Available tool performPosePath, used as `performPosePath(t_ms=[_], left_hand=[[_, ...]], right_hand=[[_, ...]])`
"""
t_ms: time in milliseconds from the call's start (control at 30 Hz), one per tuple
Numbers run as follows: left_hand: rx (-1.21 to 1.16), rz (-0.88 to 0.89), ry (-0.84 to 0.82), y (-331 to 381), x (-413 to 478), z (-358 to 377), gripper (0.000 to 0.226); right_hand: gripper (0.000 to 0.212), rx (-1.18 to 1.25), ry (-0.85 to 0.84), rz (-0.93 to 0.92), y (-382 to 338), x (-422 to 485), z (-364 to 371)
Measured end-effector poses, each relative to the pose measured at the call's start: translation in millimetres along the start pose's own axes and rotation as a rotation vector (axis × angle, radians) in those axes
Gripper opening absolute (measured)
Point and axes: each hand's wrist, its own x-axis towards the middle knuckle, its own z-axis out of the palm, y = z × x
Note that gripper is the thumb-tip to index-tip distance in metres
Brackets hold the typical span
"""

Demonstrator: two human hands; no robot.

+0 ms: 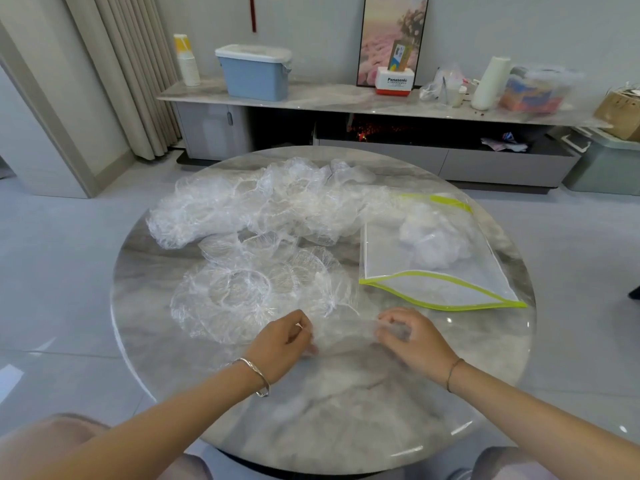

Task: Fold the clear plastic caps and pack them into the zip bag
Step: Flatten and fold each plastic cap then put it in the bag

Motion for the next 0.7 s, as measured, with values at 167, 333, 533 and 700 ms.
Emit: performPosePath(t_ms=[167,333,533,700], left_hand=[[-0.145,-0.211,-0.006,-2,0,-2,0.02],[-0.027,-0.217,-0.035,-10,2,0,0.023],[0.493,0.139,0.217,-10,0,-1,0.033],[0.801,0.716,0.066,-14,13,15,0.036]], right_hand=[[0.014,0.31,0.032,0.206,-5,5,6],[0.024,0.217,0.093,0.296,-4,8,11],[0.032,-0.141,0.188,0.17,-6,10,9],[0.062,-0.474,0.029,-0.28,-6,-3,23]])
